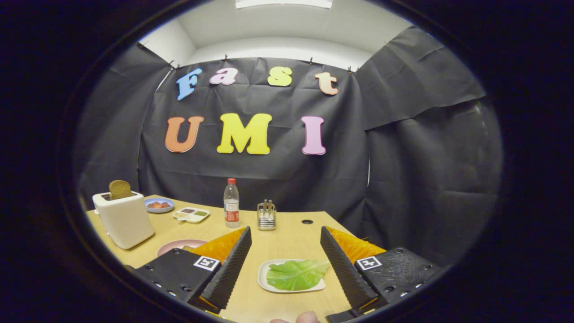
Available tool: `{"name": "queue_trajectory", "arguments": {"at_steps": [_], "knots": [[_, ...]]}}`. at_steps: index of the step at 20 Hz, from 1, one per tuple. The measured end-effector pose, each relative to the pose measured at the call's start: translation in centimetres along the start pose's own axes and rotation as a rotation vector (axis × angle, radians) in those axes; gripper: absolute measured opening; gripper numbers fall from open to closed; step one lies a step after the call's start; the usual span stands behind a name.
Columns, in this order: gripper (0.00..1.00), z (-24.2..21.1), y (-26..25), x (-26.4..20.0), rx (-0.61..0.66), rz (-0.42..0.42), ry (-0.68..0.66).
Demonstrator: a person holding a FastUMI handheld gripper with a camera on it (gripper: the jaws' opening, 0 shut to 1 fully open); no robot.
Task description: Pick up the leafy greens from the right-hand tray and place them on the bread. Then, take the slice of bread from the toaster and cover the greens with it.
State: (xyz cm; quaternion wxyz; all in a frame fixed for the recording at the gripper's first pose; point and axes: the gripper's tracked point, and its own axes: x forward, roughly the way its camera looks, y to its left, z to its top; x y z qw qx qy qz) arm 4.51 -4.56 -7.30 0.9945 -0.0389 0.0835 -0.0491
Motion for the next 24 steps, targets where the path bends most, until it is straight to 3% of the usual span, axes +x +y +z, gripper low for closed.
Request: {"name": "queue_trajectory", "arguments": {"at_steps": [8, 11, 19, 24], "knots": [[0.94, -0.6, -1.4, 2.4, 0.047, 0.048, 0.113], [0.94, -2.9, -2.9, 3.7, 0.092, 0.064, 0.205], [0.96, -12.7, -7.5, 9.3, 0.387, 0.003, 0.605], [0.96, -15.1, -8.6, 11.6, 0.524, -0.031, 0.686]]}}
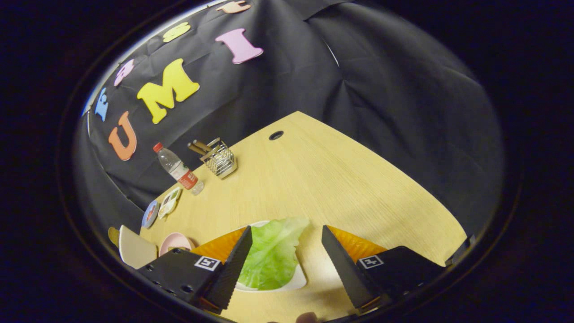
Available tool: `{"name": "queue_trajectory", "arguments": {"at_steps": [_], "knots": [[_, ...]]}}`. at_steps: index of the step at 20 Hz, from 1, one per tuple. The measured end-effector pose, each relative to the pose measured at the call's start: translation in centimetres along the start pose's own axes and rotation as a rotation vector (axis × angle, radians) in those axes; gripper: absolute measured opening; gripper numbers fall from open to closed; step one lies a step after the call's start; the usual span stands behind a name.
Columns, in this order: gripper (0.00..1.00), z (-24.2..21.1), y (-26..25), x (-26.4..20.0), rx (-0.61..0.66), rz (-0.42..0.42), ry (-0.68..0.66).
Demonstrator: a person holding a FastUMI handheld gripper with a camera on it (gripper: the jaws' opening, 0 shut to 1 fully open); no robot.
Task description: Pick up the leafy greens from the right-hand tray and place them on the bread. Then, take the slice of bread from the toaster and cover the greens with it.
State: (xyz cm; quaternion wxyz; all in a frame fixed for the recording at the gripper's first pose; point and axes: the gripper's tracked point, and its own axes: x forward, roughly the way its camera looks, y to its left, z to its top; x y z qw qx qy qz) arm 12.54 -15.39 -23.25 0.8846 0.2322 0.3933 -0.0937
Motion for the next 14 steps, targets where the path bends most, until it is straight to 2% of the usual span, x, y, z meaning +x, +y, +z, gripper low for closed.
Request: {"name": "queue_trajectory", "arguments": {"at_steps": [2, 3, 7, 10, 13, 14], "knots": [[0.92, 0.1, -0.1, 1.1, 0.044, -0.004, 0.026], [0.82, -0.2, 0.1, 1.6, 0.066, 0.001, 0.04], [0.82, -1.0, 0.5, 3.1, 0.12, 0.012, 0.073], [0.46, -1.0, 0.0, 3.4, 0.126, -0.015, 0.079], [0.1, -0.6, 0.1, 3.3, 0.136, -0.002, 0.069], [0.08, 0.3, 0.0, 3.5, 0.136, 0.012, 0.064]]}}
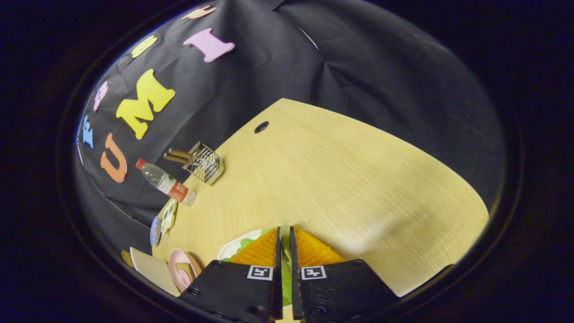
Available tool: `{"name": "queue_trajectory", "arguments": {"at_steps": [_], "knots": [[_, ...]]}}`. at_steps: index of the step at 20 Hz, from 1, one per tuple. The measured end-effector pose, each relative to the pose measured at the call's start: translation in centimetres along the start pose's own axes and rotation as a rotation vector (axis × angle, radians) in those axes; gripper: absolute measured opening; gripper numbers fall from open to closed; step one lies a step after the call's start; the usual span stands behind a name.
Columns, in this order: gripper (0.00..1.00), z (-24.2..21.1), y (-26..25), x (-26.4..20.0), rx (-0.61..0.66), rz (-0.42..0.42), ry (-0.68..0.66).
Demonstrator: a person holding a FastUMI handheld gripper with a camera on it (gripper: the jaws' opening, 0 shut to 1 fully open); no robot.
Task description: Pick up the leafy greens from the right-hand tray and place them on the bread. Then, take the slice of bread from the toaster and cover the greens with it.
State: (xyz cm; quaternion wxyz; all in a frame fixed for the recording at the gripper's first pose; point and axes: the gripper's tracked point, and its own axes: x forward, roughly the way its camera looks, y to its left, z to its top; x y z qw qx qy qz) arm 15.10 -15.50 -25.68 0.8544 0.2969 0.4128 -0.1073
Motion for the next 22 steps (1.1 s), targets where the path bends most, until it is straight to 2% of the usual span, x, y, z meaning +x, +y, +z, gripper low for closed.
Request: {"name": "queue_trajectory", "arguments": {"at_steps": [1, 6, 12, 16, 22], "knots": [[0.0, -0.5, 0.5, -0.9, -0.002, 0.026, -0.005], [0.0, 0.4, 3.5, -4.2, -0.017, 0.106, -0.085], [0.0, 0.8, 9.4, -9.5, -0.058, 0.207, -0.186], [0.0, -0.7, 14.0, -12.2, -0.09, 0.266, -0.206], [0.0, -5.7, 23.0, -14.3, -0.162, 0.372, -0.199]]}}
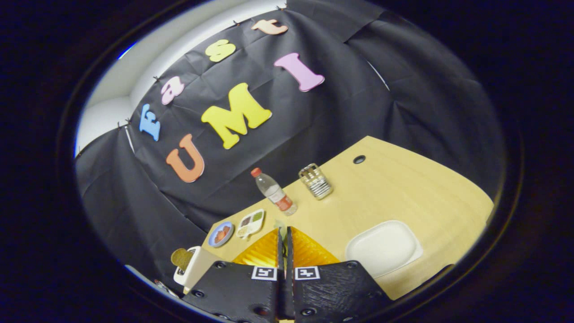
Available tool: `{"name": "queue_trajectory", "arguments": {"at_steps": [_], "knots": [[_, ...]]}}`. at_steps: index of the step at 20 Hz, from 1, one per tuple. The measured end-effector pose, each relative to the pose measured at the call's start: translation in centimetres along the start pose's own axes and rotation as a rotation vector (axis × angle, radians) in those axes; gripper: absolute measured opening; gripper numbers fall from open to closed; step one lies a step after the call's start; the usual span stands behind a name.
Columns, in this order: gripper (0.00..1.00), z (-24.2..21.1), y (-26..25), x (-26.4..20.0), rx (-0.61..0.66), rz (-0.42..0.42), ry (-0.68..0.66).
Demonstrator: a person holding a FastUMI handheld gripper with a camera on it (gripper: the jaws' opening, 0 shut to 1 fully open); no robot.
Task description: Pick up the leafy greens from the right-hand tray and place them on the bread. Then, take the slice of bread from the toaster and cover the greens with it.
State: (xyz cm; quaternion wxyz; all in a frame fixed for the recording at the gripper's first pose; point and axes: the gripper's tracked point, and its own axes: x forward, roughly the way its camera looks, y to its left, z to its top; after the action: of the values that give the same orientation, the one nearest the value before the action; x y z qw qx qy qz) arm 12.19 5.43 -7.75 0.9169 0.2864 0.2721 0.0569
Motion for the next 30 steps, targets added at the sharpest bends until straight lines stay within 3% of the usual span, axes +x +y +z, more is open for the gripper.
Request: {"name": "queue_trajectory", "arguments": {"at_steps": [7, 13, 17, 21, 26, 27, 28, 30], "knots": [[0.0, -7.9, 9.5, 3.8, -0.008, 0.126, 0.092], [0.0, -12.5, 11.2, 6.8, 0.082, 0.174, 0.152], [0.0, -13.3, 7.4, 8.6, 0.128, 0.103, 0.141], [0.0, -12.6, 3.1, 9.3, 0.054, -0.016, 0.095], [0.03, -13.1, 0.7, 10.0, 0.002, -0.07, 0.096], [0.11, -13.4, 0.2, 10.0, -0.013, -0.075, 0.102], [0.12, -13.4, 0.0, 10.1, -0.027, -0.077, 0.103], [0.36, -13.2, -0.5, 10.2, -0.073, -0.092, 0.098]]}}
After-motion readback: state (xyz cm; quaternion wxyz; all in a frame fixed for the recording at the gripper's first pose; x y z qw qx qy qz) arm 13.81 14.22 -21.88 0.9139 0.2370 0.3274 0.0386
